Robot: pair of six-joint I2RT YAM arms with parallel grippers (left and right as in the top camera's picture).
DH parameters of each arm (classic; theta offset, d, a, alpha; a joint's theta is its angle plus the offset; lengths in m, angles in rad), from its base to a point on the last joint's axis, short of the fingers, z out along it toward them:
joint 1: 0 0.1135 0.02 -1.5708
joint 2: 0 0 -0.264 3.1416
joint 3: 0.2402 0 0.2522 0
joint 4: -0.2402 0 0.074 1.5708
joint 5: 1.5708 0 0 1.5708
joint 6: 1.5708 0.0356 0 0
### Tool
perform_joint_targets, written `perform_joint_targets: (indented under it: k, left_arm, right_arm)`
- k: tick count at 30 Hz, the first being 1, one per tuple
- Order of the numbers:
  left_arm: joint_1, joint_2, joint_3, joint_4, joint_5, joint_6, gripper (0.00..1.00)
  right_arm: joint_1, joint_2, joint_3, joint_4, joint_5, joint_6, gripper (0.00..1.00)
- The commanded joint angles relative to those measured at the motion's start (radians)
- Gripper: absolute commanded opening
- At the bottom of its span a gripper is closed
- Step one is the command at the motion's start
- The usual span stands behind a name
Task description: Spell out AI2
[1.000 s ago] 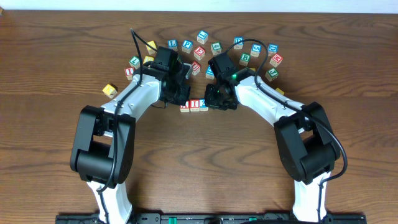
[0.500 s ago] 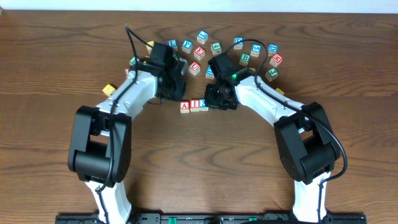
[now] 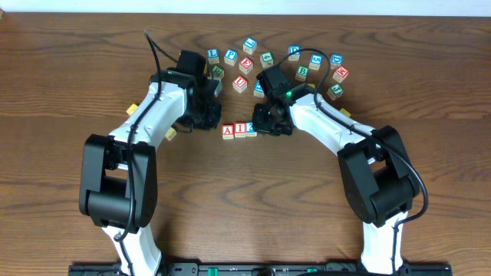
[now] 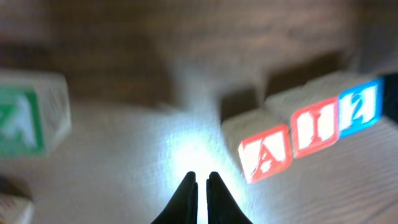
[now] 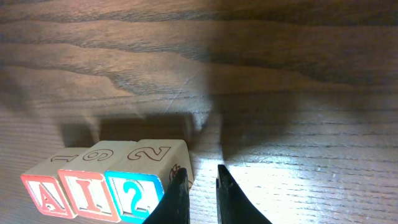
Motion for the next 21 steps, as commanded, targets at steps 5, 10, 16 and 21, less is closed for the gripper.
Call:
perform_joint_targets:
  k: [5, 10, 16, 21]
  left_arm:
    - [-0.006, -0.012, -0.045, -0.021, 0.005, -0.049, 0.08]
    - [-0.041, -0.012, -0.045, -0.032, 0.005, -0.049, 0.07]
    - [-0.085, -0.012, -0.045, -0.033, 0.005, -0.05, 0.08]
    - [-0.089, -0.012, -0.045, -0.038, 0.005, -0.05, 0.08]
  right_arm:
    - [0.008, 0.018, -0.006, 0.001, 0.002, 0.009, 0.1]
    - [0.008, 0.018, -0.006, 0.001, 0.002, 0.009, 0.11]
    - [0.008, 0.018, -0.006, 0.001, 0.002, 0.009, 0.1]
    - [0.008, 0.018, -0.006, 0.0, 0.002, 0.009, 0.11]
